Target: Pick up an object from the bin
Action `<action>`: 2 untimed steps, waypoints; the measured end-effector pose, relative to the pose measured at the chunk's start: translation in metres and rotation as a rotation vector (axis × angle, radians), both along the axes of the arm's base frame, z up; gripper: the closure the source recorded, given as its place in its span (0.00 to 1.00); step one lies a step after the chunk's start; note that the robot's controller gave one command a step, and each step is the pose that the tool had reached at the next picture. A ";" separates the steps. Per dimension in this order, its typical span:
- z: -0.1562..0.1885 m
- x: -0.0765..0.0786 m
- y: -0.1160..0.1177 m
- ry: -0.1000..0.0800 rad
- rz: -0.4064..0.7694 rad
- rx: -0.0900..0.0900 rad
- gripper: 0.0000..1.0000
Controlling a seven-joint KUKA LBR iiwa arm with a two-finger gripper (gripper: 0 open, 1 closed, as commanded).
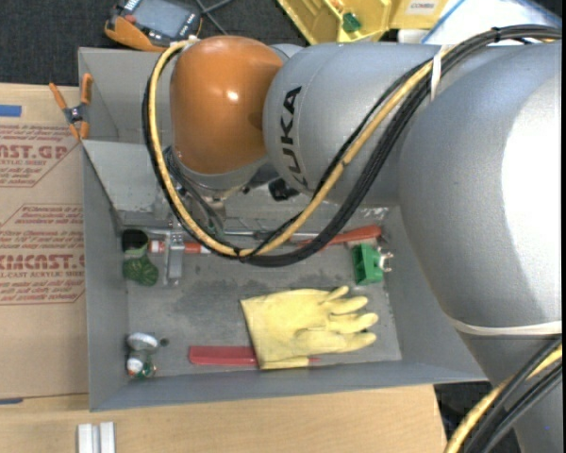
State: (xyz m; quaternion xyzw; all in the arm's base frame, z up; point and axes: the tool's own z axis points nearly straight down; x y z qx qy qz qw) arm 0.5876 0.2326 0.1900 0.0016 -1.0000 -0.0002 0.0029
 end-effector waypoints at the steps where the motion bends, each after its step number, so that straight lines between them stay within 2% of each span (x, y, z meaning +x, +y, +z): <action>1: 0.005 0.002 -0.001 -0.008 -0.003 0.002 0.00; 2: -0.044 -0.005 0.014 -0.004 -0.251 0.000 0.00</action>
Offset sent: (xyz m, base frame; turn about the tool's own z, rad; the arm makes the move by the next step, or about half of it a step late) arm -0.0041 0.0129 -0.0436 0.2524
